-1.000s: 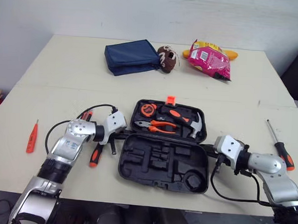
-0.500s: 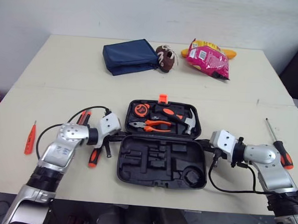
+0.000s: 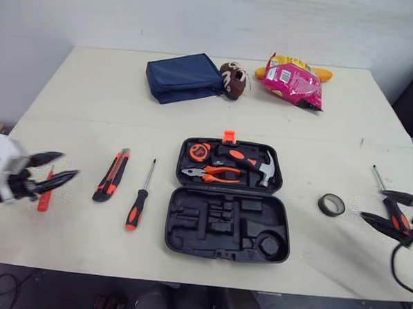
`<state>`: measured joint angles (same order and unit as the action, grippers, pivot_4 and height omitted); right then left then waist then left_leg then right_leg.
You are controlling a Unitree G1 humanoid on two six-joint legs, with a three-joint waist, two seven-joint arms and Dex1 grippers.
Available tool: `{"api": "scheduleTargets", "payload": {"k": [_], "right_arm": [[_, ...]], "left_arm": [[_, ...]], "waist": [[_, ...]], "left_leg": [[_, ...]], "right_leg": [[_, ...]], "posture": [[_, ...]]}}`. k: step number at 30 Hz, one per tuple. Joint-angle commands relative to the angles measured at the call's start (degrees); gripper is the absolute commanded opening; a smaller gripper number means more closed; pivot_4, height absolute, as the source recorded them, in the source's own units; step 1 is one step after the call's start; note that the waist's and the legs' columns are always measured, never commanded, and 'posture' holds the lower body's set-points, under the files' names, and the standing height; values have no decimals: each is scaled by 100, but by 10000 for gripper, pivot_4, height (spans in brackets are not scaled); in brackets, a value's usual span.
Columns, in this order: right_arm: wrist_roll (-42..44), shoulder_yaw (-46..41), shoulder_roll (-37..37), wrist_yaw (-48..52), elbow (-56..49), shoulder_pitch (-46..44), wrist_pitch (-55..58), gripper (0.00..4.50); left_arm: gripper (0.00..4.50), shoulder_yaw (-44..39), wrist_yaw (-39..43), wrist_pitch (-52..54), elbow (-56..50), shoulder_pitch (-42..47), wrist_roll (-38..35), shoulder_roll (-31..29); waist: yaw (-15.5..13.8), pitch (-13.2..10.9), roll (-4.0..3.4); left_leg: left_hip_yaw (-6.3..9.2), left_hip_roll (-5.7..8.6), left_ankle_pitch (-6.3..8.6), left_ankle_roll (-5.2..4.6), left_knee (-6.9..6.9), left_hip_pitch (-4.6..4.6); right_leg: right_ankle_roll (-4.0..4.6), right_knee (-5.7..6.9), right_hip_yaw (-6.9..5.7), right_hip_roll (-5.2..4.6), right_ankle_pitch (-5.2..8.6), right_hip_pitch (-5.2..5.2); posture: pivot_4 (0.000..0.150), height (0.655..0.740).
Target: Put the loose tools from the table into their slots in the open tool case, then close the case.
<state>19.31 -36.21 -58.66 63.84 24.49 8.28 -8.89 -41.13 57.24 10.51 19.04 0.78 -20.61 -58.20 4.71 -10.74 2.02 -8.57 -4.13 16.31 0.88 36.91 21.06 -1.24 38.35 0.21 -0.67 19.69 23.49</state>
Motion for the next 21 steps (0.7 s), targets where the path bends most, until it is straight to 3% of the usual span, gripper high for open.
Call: {"api": "scheduleTargets", "payload": {"k": [1, 7, 10, 12, 18, 21], "right_arm": [[-26, -581, -244, 8, 1041, 67, -834, 45000], [-49, -596, -356, 199, 2116, 25, -1783, 45000], [-326, -441, -381, -174, 2451, -89, -2353, 45000], [-158, -355, -250, -149, 2273, -293, -2135, 45000], [245, 129, 153, 140, 1192, -660, -1368, 45000], [761, 535, 550, 320, -37, -874, -760, 45000]], "left_arm": [[44653, -782, -198, -740, 1629, -153, 179, -595], [44653, -652, -743, -1713, 3736, -32, 492, -1290], [44653, -518, -719, -1930, 4070, 68, 461, -1377], [44653, -455, -648, -1987, 4149, 148, 406, -1376], [44653, -435, -319, -1766, 3662, 32, 161, -1113], [44653, -511, -406, -726, 1988, -371, -261, -566]], "waist": [[24, 0, 0], [19, 1, 1], [21, 2, 3], [21, 3, 6], [45, 9, 15], [35, 8, 5]], "left_leg": [[-3, -1, 2, 1, -9, -4], [-21, 0, 9, 2, -31, -16], [-35, 5, 9, 1, -53, -36], [-42, 10, 8, 5, -69, -51], [-46, 3, 0, 17, -85, -64], [-47, 3, 1, 18, -90, -63]], "right_leg": [[3, -8, -1, -1, 1, -1], [10, -19, -8, -17, 1, -3], [12, -20, -6, -27, 0, -7], [12, -20, -2, -30, 0, -13], [17, -12, 2, -23, -3, -15], [17, -10, 4, -23, -3, -14]], "posture": [[1500, 7400], [1500, 7400], [1500, 7400], [1500, 7400], [1500, 7400], [1500, 7400]]}}
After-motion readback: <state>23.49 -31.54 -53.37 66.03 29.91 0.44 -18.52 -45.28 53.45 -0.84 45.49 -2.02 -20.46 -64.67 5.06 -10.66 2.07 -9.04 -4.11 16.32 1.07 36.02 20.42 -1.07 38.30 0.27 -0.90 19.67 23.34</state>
